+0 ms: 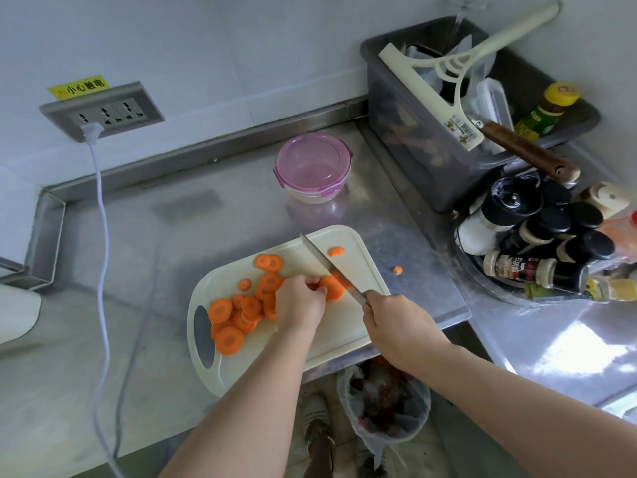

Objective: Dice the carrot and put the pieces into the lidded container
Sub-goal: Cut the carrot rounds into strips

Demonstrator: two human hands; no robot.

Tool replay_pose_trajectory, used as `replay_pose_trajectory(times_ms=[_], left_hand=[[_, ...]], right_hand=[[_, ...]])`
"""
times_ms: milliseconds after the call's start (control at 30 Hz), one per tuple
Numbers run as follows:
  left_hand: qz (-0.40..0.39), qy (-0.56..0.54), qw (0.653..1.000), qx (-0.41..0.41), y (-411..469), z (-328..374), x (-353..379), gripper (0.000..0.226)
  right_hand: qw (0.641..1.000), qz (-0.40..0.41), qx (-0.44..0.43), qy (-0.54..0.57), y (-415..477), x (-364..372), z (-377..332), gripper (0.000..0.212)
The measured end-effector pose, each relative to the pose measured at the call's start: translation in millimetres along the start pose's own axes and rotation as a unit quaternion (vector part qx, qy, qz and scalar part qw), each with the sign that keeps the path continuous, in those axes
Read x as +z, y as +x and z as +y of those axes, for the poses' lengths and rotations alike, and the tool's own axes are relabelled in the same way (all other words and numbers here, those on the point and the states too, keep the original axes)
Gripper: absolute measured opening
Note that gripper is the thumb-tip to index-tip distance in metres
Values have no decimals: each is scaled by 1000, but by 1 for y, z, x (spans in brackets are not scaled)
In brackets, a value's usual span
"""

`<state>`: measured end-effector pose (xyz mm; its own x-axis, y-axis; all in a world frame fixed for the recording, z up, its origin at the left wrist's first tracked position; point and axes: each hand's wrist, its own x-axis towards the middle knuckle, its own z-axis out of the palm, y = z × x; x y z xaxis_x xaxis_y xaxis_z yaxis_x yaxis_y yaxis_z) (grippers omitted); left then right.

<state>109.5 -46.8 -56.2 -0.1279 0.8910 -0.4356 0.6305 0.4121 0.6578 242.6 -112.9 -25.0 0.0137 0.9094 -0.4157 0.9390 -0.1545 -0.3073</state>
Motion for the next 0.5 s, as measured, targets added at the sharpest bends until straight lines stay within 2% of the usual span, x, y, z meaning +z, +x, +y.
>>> replay_pose_trajectory(times_ms=[267, 500], left_hand=[[-1, -7, 1000, 2, 0, 0, 1, 21], [2, -8, 1000, 4, -1, 0, 2, 21]], right_hand=[[999, -13, 9, -50, 2, 7, 0, 22], [996, -26, 9, -80, 2, 12, -1, 27]])
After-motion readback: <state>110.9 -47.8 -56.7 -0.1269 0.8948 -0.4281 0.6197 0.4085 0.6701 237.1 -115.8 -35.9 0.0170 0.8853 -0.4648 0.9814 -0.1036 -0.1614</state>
